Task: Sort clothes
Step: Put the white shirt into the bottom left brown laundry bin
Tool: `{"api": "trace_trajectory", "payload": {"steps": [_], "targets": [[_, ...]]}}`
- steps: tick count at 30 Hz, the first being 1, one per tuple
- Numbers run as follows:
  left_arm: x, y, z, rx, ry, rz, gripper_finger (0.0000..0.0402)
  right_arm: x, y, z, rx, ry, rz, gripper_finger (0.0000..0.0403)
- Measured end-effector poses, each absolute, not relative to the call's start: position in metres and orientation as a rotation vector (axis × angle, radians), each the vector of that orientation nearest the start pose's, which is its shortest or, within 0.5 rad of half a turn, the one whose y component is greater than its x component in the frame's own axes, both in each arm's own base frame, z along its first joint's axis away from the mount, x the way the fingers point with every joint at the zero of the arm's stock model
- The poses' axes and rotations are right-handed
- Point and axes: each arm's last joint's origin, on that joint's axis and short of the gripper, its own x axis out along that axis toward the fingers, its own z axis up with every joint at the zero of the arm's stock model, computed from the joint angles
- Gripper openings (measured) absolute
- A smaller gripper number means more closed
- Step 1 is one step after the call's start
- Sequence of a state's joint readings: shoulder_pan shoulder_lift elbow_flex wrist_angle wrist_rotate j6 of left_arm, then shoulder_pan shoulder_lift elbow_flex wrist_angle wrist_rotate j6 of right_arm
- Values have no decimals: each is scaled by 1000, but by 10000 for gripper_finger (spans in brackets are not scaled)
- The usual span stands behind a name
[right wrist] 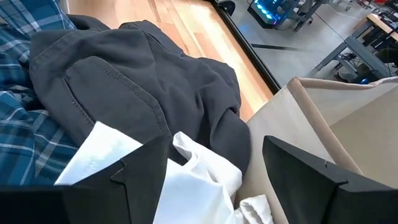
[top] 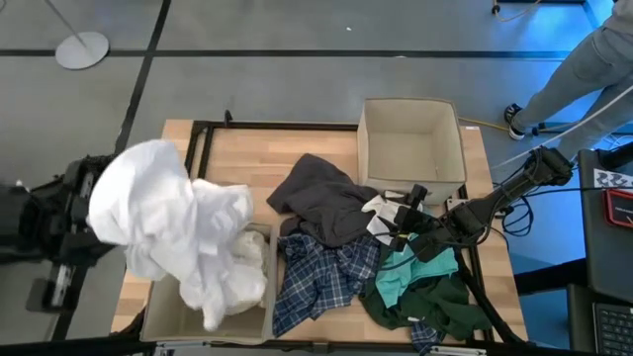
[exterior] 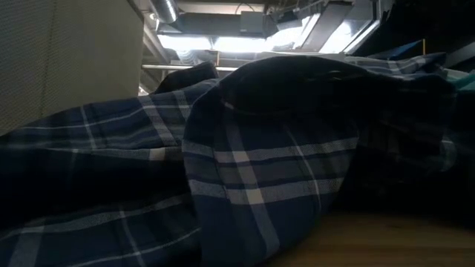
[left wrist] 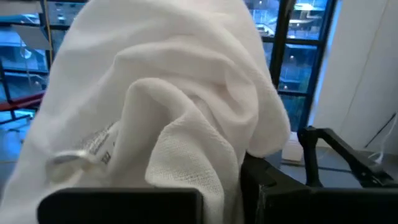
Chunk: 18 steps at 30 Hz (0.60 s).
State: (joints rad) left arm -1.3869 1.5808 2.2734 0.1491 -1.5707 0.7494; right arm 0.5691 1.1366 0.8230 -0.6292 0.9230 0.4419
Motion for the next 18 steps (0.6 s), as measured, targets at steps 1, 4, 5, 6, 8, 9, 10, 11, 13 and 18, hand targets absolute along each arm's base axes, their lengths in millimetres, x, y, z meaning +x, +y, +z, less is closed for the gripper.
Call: {"api": "trace_trajectory", "payload": {"steps": [1, 4, 5, 6, 8, 9, 10, 11, 13, 18], "targets": [[69, -213, 616, -86, -8, 184, 22, 190, 94, 256, -223, 598, -464, 264], [71, -222, 602, -67, -7, 182, 13, 190, 94, 256, -223, 597, -464, 264], [71, -223, 597, -70, -8, 181, 12, 190, 94, 256, -223, 598, -464, 264], [71, -221, 592, -85, -9, 181, 12, 190, 94, 256, -223, 598, -464, 264], [70, -216, 582, -123, -12, 181, 13, 190, 94, 256, -223, 597, -464, 264], [69, -213, 576, -149, -14, 181, 14, 190, 94, 256, -223, 598, -464, 264], [68, -209, 569, -165, -15, 181, 15, 190, 94, 256, -223, 598, -464, 264], [68, -206, 560, -176, -16, 181, 15, 190, 94, 256, -223, 598, -464, 264], [66, -198, 542, -207, -18, 180, 15, 190, 94, 256, -223, 597, -465, 264], [67, -176, 495, -291, -5, 191, 16, 190, 94, 256, -223, 597, -465, 264]]}}
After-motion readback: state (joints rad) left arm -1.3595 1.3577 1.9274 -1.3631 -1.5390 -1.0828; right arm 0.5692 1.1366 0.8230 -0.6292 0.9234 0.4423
